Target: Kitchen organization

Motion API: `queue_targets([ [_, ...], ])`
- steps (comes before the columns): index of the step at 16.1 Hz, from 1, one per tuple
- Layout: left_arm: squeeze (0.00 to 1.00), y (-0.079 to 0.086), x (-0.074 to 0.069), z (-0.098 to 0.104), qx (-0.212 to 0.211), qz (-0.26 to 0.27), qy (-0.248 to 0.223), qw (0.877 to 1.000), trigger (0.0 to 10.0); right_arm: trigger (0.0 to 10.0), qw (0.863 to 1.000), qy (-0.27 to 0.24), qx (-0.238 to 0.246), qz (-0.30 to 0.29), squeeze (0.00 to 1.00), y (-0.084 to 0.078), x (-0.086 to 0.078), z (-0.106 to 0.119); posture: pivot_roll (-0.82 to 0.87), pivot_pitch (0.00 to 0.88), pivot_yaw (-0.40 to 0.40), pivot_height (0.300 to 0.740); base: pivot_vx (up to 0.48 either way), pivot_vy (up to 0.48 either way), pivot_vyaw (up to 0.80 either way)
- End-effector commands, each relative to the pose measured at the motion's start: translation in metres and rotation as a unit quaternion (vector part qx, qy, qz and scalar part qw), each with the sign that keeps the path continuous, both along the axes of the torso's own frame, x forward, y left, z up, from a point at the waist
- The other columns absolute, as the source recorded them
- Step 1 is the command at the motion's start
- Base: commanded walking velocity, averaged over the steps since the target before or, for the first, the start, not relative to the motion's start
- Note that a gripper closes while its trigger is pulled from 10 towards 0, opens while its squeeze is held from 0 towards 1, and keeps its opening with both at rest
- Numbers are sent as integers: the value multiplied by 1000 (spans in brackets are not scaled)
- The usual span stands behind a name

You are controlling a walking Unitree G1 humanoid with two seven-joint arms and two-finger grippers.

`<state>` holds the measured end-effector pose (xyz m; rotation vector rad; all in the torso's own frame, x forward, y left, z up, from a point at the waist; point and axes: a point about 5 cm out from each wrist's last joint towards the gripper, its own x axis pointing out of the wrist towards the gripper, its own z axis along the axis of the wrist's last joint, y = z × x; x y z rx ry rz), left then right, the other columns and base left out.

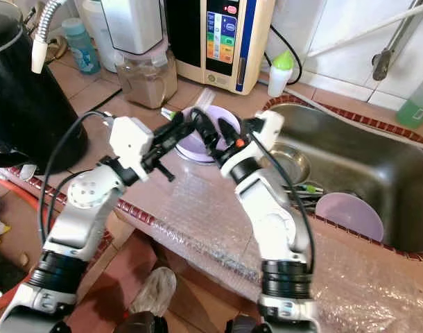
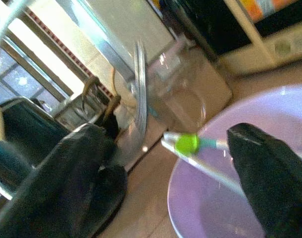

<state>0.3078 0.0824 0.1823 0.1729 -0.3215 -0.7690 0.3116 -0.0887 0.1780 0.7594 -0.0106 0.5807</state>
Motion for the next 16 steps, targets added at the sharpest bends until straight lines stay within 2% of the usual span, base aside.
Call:
queue_targets([
  [1,0,-5,-3,3,6,-15,-12,1000,0,0,1000,3,9,11,0,5,1,1,-35,16,19,740,0,0,0],
  [3,0,-11,-5,2,7,-25,-13,1000,0,0,999,14,28,7,0,6,6,2,-29,26,17,740,0,0,0],
  [10,0,-14,-6,0,17,-32,-11,999,0,0,998,27,56,-21,0,4,20,2,-11,31,19,740,0,0,0],
  [16,0,-11,-2,0,20,-23,-13,999,0,0,993,32,42,-104,0,-18,30,-2,-10,23,17,740,0,0,0],
])
